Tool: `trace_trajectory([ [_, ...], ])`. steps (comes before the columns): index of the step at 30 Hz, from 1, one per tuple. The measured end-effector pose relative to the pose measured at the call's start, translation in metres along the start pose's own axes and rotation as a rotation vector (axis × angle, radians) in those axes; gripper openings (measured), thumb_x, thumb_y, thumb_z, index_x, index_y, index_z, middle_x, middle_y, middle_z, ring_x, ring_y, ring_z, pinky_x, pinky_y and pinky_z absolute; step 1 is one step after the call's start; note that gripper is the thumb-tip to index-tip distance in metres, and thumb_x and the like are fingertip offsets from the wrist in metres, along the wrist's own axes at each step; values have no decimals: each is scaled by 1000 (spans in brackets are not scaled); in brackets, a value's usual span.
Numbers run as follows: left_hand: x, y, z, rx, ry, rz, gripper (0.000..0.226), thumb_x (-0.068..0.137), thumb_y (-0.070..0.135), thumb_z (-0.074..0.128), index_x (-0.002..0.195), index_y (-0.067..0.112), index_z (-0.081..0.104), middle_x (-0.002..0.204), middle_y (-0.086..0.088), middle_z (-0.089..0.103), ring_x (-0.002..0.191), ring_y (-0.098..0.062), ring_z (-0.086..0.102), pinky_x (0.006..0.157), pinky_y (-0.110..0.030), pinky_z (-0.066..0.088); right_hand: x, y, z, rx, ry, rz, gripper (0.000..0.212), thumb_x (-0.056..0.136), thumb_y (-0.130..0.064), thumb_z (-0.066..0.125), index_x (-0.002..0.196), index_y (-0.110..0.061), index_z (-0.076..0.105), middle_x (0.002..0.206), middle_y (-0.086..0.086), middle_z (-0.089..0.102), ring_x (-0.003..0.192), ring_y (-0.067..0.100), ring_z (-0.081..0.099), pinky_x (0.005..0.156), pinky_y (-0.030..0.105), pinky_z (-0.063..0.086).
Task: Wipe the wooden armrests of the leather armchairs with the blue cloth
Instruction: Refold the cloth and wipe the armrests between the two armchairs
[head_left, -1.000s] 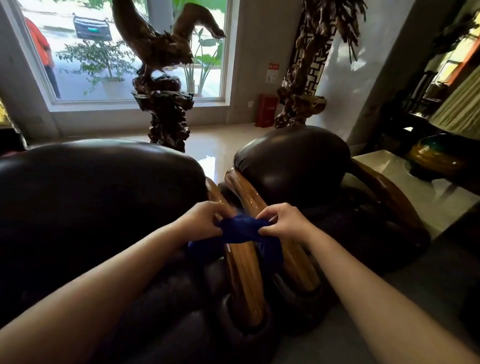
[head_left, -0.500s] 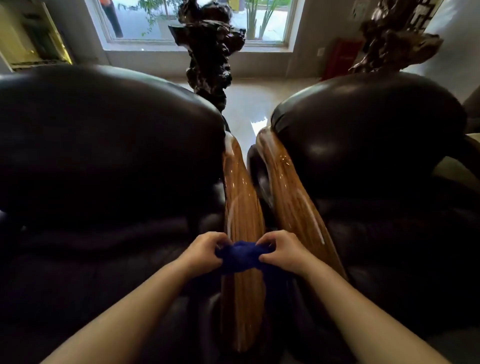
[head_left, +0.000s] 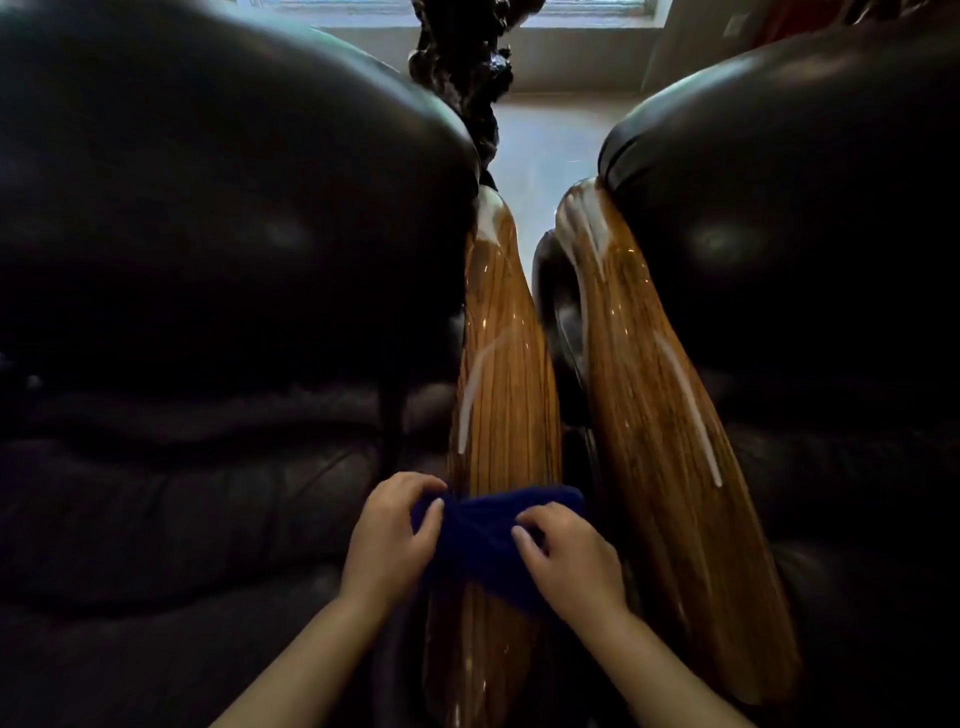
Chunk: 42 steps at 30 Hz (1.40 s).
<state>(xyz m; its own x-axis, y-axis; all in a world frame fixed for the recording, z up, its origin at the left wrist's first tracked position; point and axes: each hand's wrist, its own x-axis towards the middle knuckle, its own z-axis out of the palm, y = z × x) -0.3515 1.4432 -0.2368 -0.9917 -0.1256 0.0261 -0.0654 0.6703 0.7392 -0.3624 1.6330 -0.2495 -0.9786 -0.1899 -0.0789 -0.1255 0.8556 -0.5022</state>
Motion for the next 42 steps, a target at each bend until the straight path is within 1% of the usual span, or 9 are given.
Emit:
trace_trajectory([
  [4,-13,-15,25,106,279,-46,42,94,34,32,136,26,35,149,5,28,140,-9,18,116,-41,14,0,-3,20,-9,409,78,44,91,-37,36,133,-24,42,135,5,48,125,21,43,102,41,37],
  [7,-19,-20,52,140,216,-79,54,90,46,12,141,38,-3,154,10,-11,142,-5,-13,116,-41,-7,5,-12,41,15,377,126,61,92,-46,23,146,-25,8,156,10,8,143,26,8,112,49,11],
  [9,-16,-24,74,99,184,-136,56,88,48,10,138,39,-14,150,16,-22,139,-2,-20,117,-44,-5,9,-13,59,-39,316,139,63,91,-54,12,146,-26,-2,156,10,-1,143,28,3,113,51,11],
  [15,17,-27,94,-9,225,-123,60,90,44,16,139,39,-17,151,19,-25,141,-3,-17,112,-31,1,32,-10,76,-90,350,248,65,90,-52,21,147,-24,5,155,14,3,142,32,10,110,52,19],
  [22,96,-10,81,19,143,-19,61,90,38,18,140,30,-15,152,8,-19,141,-7,-17,114,-36,3,98,-17,51,-81,355,293,67,88,-46,25,147,-24,4,155,16,7,140,33,15,107,52,30],
  [30,188,3,76,-75,162,49,61,90,38,23,139,32,-13,151,12,-20,141,-4,-15,109,-12,-4,192,-10,19,-41,306,183,65,89,-48,19,144,-32,-12,154,7,-11,143,26,5,110,45,23],
  [36,246,22,62,51,106,-86,69,94,38,33,131,39,-25,146,8,-31,141,-15,-20,117,-47,4,253,-14,-7,-11,200,170,68,90,-54,19,138,-38,-25,152,4,-28,143,22,-15,115,55,8],
  [39,214,16,42,62,52,-34,68,87,55,26,135,47,-22,150,15,-28,139,-5,-23,116,-44,-1,223,-2,-18,17,190,7,64,89,-53,22,140,-45,-16,152,-5,-28,141,16,-19,112,50,7],
  [42,187,1,35,166,-225,69,63,87,52,31,130,56,-15,147,25,-26,136,3,-26,119,-43,5,202,10,-18,58,18,-156,67,93,-37,38,137,-52,-9,150,-19,-28,139,7,-24,115,43,14],
])
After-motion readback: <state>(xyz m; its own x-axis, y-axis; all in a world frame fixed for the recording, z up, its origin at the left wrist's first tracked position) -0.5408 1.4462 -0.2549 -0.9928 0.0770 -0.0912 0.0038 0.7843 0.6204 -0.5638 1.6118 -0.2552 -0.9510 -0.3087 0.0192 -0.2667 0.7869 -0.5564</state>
